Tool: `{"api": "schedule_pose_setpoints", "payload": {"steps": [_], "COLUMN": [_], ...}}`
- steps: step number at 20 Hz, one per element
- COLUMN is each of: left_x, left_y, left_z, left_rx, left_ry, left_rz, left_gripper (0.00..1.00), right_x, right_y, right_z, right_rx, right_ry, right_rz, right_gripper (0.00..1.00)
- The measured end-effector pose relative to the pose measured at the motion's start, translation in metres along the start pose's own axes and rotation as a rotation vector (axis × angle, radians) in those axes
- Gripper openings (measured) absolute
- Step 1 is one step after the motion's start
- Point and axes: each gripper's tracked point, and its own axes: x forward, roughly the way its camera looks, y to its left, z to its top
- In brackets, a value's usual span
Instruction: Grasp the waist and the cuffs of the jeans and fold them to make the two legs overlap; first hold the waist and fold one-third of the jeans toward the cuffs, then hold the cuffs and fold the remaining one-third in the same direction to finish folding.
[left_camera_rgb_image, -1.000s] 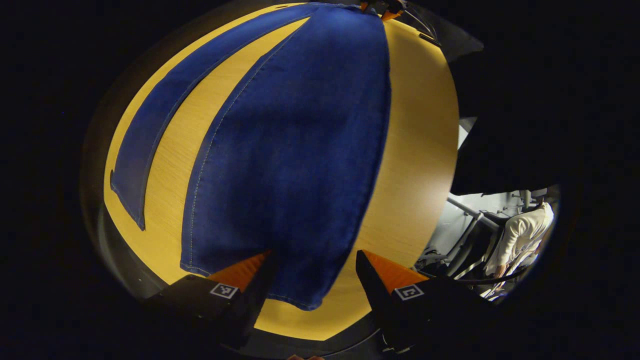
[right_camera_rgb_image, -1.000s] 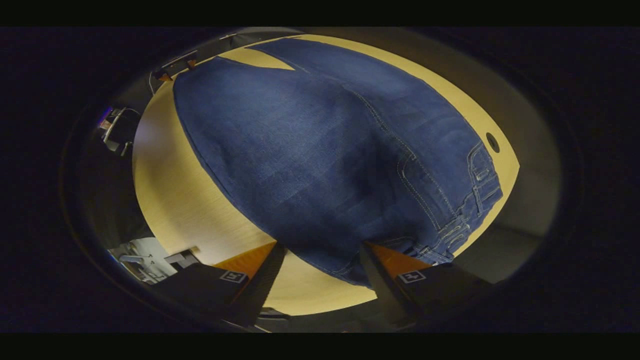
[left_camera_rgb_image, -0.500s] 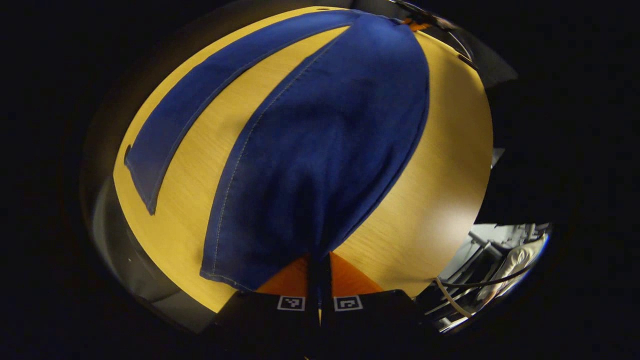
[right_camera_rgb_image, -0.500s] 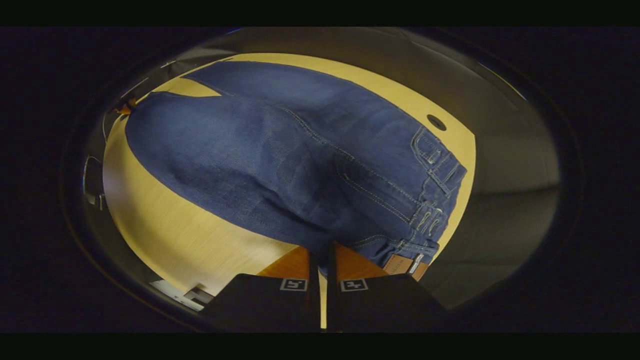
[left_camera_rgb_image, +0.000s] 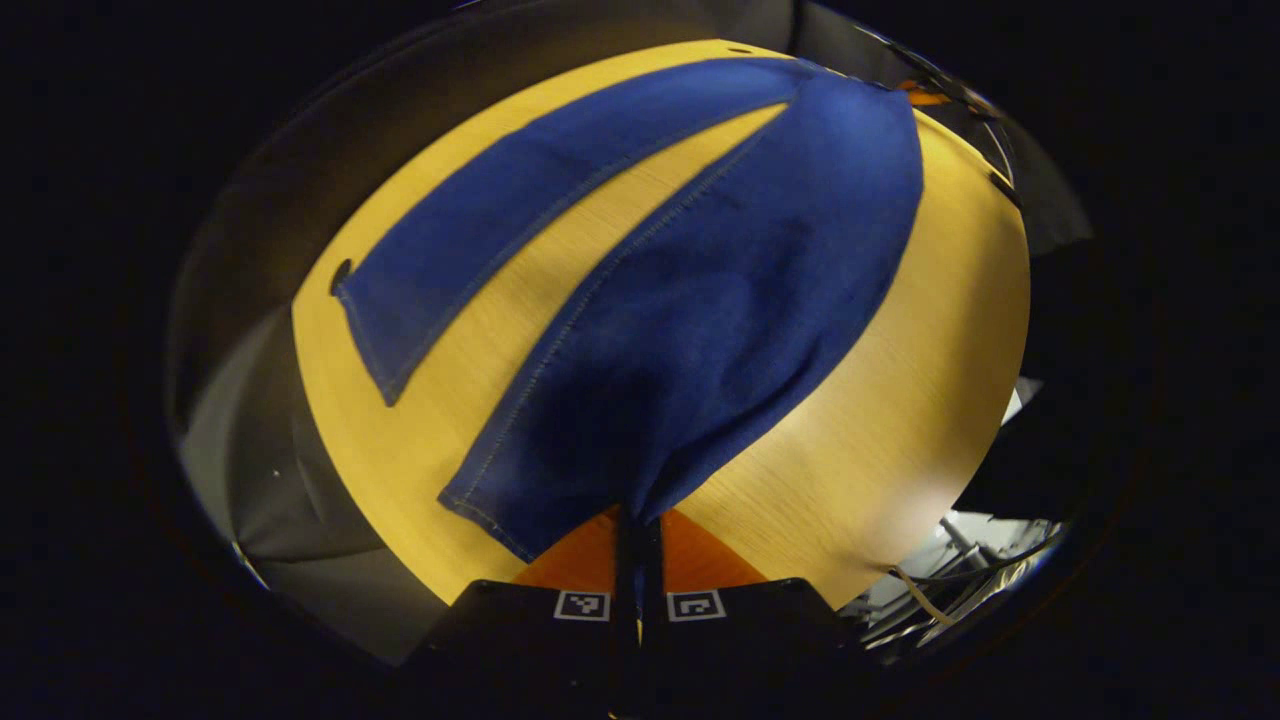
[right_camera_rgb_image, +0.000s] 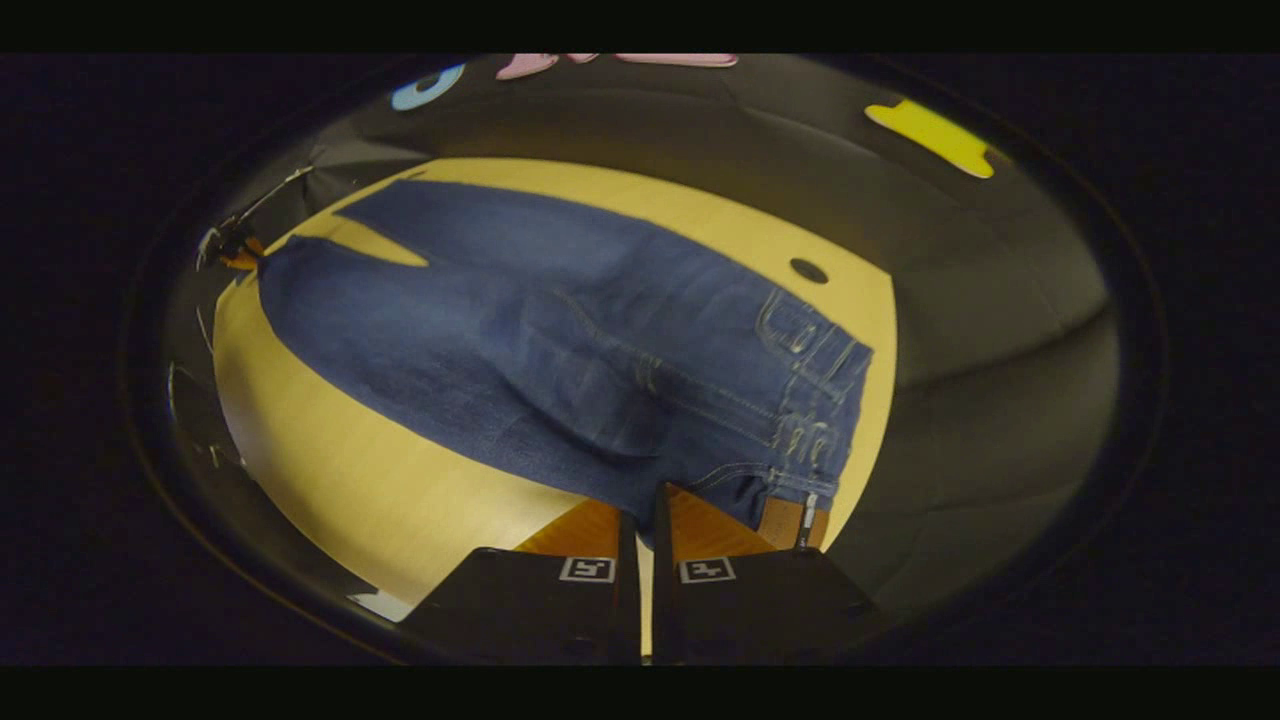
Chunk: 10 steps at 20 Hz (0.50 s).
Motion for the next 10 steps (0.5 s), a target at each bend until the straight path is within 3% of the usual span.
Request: {"api": "schedule_pose_setpoints", "payload": {"steps": [3, 7, 8, 10], "left_x": [-0.031, -0.054, -0.053, -0.042], "left_y": [0.032, 0.093, 0.107, 0.135], "left_z": [0.033, 0.087, 0.099, 0.124], "left_rx": [-0.101, -0.261, -0.290, -0.317], "left_ry": [-0.071, -0.136, -0.148, -0.145], "left_rz": [0.070, 0.086, 0.091, 0.117], "left_gripper": [0.07, 0.06, 0.06, 0.06], "right_x": [-0.021, -0.027, -0.026, -0.012], "right_y": [-0.017, -0.034, -0.039, -0.051], "right_z": [0.039, 0.091, 0.102, 0.127], "right_rx": [0.016, 0.067, 0.072, 0.069], "right_ry": [-0.119, -0.222, -0.236, -0.257], "right_rz": [-0.072, -0.127, -0.139, -0.168], "right_gripper": [0.08, 0.08, 0.03, 0.08]}}
